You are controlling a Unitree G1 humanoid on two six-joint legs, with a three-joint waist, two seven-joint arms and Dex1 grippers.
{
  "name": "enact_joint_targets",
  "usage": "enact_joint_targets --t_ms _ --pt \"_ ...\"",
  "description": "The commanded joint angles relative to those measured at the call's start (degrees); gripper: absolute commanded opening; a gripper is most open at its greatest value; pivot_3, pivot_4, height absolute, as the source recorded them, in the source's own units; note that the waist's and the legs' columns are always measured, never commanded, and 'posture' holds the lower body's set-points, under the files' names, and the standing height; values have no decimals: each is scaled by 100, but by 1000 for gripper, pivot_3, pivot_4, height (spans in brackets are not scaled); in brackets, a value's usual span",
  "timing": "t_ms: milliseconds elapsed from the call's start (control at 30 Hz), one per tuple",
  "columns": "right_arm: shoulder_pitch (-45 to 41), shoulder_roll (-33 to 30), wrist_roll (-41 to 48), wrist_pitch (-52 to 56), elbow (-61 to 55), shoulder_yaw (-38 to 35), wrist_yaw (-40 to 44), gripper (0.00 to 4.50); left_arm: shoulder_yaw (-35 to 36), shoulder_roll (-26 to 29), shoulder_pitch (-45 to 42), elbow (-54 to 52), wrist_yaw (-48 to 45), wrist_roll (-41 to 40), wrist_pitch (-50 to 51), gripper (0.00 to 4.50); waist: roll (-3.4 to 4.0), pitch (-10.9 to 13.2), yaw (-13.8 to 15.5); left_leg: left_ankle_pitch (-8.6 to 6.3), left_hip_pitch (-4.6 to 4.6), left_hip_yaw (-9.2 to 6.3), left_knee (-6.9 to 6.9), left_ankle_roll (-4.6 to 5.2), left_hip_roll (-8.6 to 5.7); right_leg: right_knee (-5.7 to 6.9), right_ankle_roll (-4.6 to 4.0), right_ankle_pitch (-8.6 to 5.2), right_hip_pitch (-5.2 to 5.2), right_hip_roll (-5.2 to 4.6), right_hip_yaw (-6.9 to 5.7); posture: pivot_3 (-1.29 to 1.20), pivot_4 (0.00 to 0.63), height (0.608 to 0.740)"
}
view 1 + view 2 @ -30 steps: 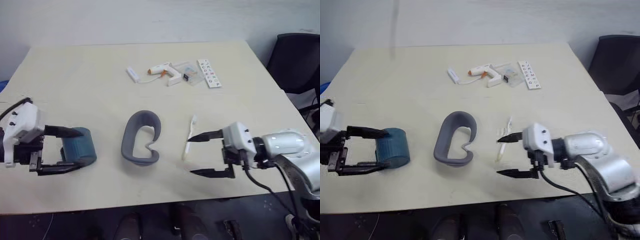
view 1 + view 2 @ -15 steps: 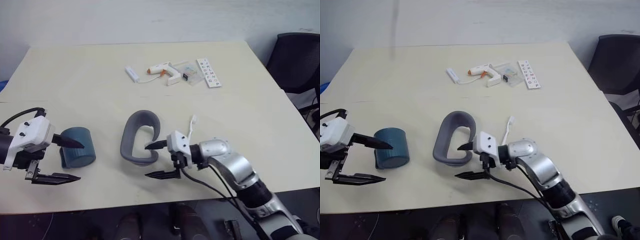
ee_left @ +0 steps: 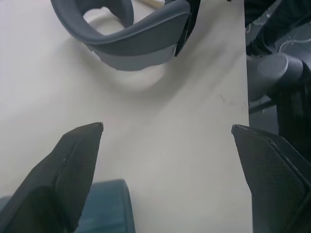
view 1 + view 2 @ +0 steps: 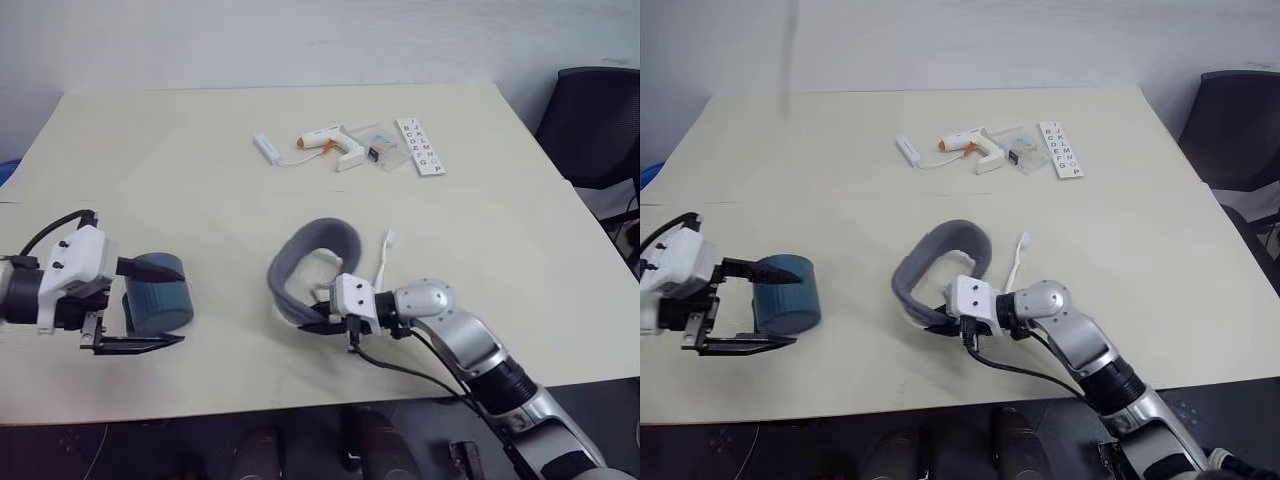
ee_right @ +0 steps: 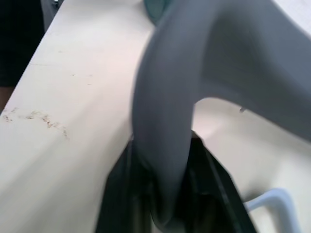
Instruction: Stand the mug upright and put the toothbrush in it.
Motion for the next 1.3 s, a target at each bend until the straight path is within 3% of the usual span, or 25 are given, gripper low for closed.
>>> enact_joint_targets --t_ms 33,233,400,567,800,833,1167,1233,1300 --pt "31 -44 249 130 -554 -403 -131 37 -179 -127 -249 -68 178 -31 -85 4500 -1 0 2 0 -1 -1 1 0 1 0 0 0 0 1 -1 0 150 740" --pt "-485 -688 634 1257 -1321 -2163 -1071 37 -847 -833 -1255 -3 577 -380 184 4500 -1 0 32 -4 -10 -4 24 -3 -2 14 6 4 1 -6 -1 0 150 740" --pt "152 -1785 376 1768 -1077 -3374 -1477 37 -1696 -1537 -2011 -12 733 -263 116 4500 -7 -4 138 -14 -10 -7 27 2 -2 -3 6 3 10 -2 -3 0 150 740" --pt "1253 -2060 48 1650 -856 -3514 -1734 37 -2342 -2087 -2605 341 762 99 -129 4500 -7 -5 119 -17 -8 6 35 6 -2 -5 15 7 10 8 14 0 150 740" --pt "1778 -1901 -368 1382 -448 -3276 -2227 37 -2702 -2434 -3071 706 600 308 -389 4500 -6 -5 -11 -16 3 14 36 6 4 7 20 9 8 28 41 0 150 740" --pt "1791 -1894 -339 1406 -441 -3283 -2223 734 -2717 -2457 -3102 723 566 307 -404 4500 -6 -5 -8 -15 3 12 36 5 4 7 20 9 8 33 50 0 150 740" --pt "1747 -2270 269 1757 -728 -3920 -1845 4124 -2459 -2394 -2941 548 675 233 -358 4500 -6 -5 13 -16 2 16 41 6 5 1 37 16 7 48 126 0 150 740" --pt "1525 -2486 532 1848 -706 -4037 -1535 4482 -2170 -2232 -2722 307 799 113 -215 4500 -6 -4 -6 -17 4 16 41 7 6 0 38 16 7 49 130 0 150 740" --pt "1334 -2803 815 1866 -698 -4068 -1023 4482 -1766 -2020 -2421 -8 948 -86 32 4500 -4 -3 -14 -25 8 8 41 9 7 1 38 16 4 66 144 0 150 740"
